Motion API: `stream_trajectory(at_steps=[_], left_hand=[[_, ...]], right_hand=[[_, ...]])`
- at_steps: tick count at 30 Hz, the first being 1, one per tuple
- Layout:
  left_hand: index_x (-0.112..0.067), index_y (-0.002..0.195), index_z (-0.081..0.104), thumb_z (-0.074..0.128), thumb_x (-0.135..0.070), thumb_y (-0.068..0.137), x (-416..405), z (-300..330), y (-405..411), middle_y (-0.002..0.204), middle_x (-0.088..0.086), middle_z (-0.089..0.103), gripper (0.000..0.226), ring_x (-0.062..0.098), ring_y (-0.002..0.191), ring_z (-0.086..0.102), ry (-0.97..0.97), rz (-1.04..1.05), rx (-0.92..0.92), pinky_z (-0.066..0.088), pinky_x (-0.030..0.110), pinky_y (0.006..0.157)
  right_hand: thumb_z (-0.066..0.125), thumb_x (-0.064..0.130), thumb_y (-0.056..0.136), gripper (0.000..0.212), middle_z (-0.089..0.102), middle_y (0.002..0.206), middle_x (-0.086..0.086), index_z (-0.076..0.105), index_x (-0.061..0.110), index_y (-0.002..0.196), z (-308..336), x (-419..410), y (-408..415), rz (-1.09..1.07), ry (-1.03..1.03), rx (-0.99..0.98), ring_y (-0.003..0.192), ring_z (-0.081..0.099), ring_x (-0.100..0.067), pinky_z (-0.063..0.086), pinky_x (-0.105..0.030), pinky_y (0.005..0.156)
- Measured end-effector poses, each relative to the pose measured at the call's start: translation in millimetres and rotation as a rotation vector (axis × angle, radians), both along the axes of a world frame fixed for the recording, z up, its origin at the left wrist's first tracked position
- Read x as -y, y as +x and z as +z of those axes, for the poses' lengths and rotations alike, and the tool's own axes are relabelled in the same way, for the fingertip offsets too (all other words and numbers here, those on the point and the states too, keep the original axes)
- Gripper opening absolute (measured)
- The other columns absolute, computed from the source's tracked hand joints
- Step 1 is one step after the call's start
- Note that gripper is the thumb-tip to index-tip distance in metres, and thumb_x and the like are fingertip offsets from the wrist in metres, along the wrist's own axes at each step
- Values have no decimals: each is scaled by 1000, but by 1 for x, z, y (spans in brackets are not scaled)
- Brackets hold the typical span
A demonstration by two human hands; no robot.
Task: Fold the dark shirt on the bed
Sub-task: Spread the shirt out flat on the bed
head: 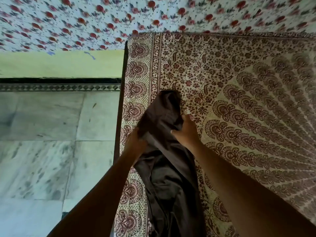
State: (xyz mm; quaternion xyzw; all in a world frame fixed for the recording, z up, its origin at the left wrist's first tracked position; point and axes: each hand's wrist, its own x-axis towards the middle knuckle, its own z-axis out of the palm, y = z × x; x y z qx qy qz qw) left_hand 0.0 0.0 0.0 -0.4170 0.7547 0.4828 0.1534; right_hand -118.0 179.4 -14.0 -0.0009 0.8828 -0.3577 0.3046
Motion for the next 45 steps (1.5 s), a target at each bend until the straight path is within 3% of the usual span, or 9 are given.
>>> stream_trajectory(at_steps=[10,14,16,20,25,30,35,40,45], left_hand=[[-10,154,33,56,-13,99,5,-23,-48,146,24,52,60,43,133,51,-48,143,54,43,47,105],[-9,128,61,64,-9,86,19,-35,-46,116,16,71,42,34,105,68,25,138,39,54,42,89],[-12,107,71,63,-10,74,25,-43,-41,95,12,72,34,25,83,67,48,90,21,54,39,80],[-14,92,71,64,6,82,27,-48,-31,79,10,70,24,24,69,63,72,-31,73,53,34,66],[-12,85,72,84,-35,79,20,-44,-23,83,10,76,26,33,82,73,90,164,65,58,44,79],[-3,100,67,70,-25,82,16,-12,-15,91,15,69,28,30,87,67,57,228,29,56,48,84],[-14,76,50,60,-15,52,7,38,-3,72,13,54,26,23,69,54,321,273,12,42,34,63],[-22,119,59,71,1,51,-9,125,32,109,20,71,74,37,89,71,749,308,120,58,38,73],[-2,112,71,73,-9,63,-29,192,75,118,25,72,50,41,104,69,899,296,150,55,47,97]], right_hand=[[53,39,104,47,67,126,-8,55,16,144,-20,17,32,584,-82,-168,119,62,-24,51,-37,101],[50,25,107,24,71,89,-10,54,20,130,-18,21,24,166,-188,-107,68,71,-26,61,-36,55],[58,25,104,49,67,95,-6,34,21,146,-20,24,7,-28,-116,-77,65,70,-21,56,-27,45],[81,34,83,76,70,118,-6,42,22,147,-32,30,-33,89,106,-15,107,67,-31,57,-39,86],[79,22,83,49,66,116,-13,60,24,129,-39,35,-13,119,209,-95,110,65,-34,56,-40,89],[84,24,80,35,44,126,-16,75,19,114,-7,21,19,-49,389,-341,117,44,-37,44,-47,93],[68,28,98,47,60,127,-24,57,0,134,52,-14,29,23,-19,-267,117,58,-37,41,-22,86],[56,53,100,66,53,148,-8,45,13,150,139,-52,43,-2,-184,-116,137,49,-23,41,-34,112],[65,22,100,9,61,89,30,58,27,100,240,-103,70,115,-409,-90,87,60,8,49,-18,76]])
